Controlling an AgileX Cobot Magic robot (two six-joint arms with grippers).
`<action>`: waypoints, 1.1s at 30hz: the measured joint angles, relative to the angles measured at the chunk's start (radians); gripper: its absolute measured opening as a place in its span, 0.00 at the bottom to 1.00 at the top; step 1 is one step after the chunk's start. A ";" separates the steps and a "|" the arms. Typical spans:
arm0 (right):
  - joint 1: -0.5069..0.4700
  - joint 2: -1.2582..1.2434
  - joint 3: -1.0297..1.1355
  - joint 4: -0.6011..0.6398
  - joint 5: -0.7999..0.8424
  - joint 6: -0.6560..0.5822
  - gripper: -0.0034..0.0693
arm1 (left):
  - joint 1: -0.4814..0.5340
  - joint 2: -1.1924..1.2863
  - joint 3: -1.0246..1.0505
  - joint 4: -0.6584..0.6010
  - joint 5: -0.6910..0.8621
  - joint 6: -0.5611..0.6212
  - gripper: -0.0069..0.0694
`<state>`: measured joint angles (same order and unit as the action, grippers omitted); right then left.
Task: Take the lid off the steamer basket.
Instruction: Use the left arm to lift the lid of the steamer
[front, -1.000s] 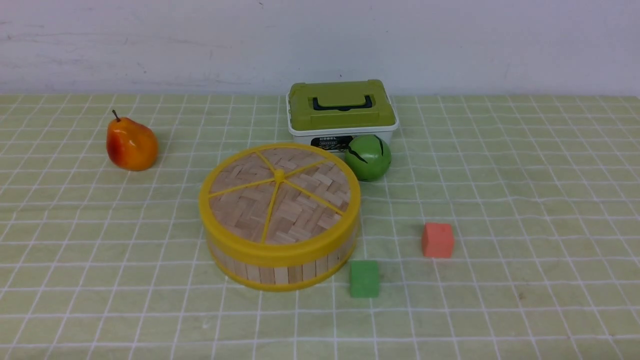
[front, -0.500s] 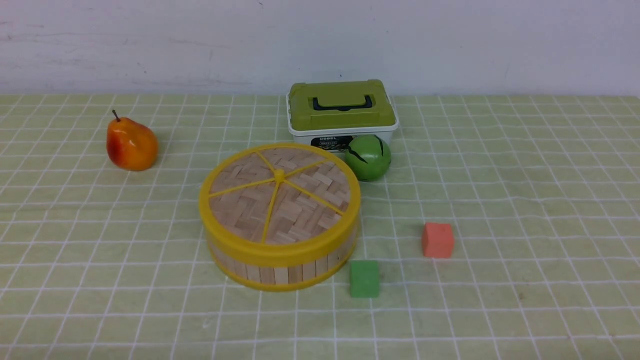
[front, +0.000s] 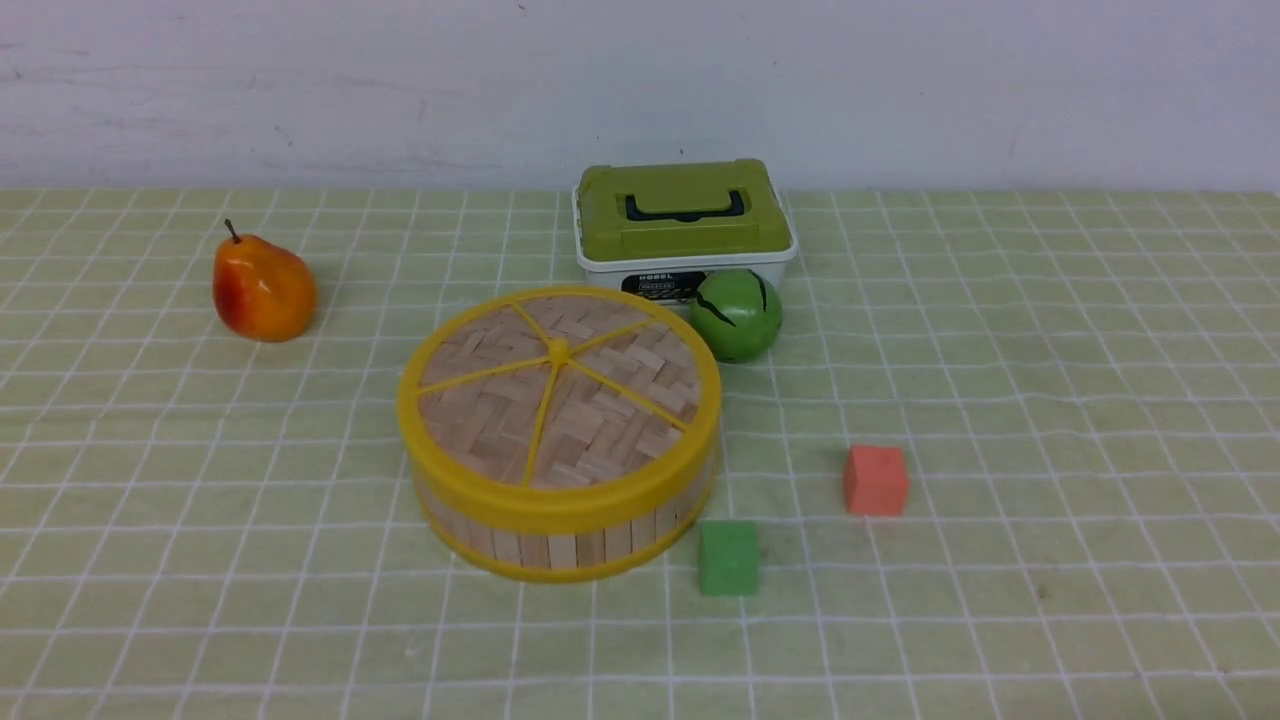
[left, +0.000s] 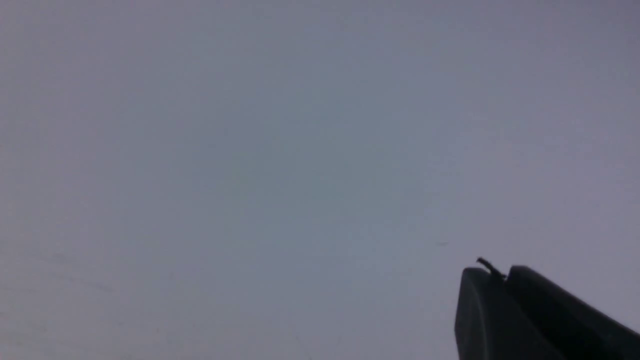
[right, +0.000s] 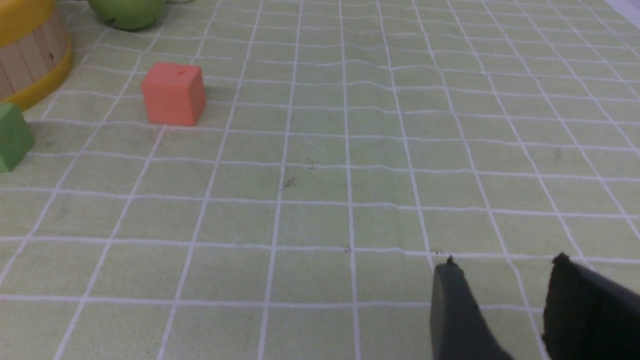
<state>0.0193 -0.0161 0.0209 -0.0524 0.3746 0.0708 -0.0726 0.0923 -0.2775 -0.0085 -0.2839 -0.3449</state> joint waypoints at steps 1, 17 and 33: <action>0.000 0.000 0.000 0.000 0.000 0.000 0.38 | 0.000 0.048 -0.061 -0.001 0.067 0.000 0.11; 0.000 0.000 0.000 0.000 0.000 0.000 0.38 | -0.025 0.974 -0.723 -0.064 0.656 0.100 0.07; 0.000 0.000 0.000 0.000 0.000 0.000 0.38 | -0.356 1.616 -1.406 -0.028 1.337 0.192 0.09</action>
<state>0.0193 -0.0161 0.0209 -0.0524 0.3746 0.0708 -0.4285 1.7082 -1.6832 -0.0369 1.0536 -0.1533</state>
